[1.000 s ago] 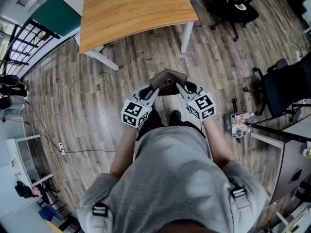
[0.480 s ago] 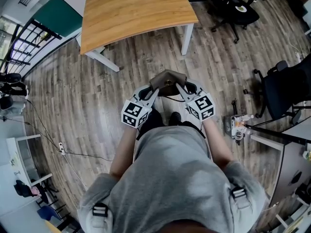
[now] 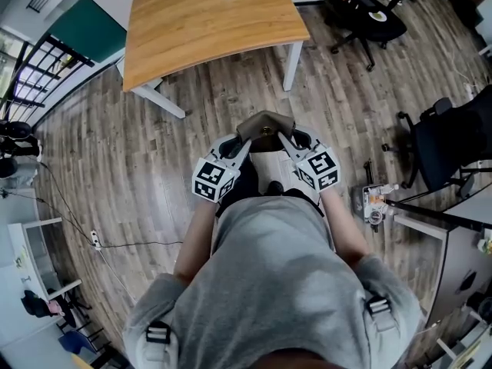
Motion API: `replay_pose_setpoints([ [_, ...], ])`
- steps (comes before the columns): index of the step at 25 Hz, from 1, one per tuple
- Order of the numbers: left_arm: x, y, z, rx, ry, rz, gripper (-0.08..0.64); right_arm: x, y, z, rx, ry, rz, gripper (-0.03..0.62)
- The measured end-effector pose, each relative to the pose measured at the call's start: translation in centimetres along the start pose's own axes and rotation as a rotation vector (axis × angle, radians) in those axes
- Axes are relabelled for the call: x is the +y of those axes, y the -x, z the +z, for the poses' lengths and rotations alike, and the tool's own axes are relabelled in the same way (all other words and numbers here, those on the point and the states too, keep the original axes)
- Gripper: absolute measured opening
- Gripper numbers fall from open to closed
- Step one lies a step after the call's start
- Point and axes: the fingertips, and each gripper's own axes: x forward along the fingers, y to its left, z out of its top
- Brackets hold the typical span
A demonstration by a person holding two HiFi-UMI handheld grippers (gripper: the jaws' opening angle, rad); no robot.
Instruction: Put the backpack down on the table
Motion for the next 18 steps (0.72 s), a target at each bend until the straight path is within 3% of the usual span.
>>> replay_pose_setpoints([
  [18,4.4,-3.4,1.2,-0.006,0.002,-0.031,0.067,-3.2,-3.6,1.0,0.021,-0.009,-0.036,0.074],
])
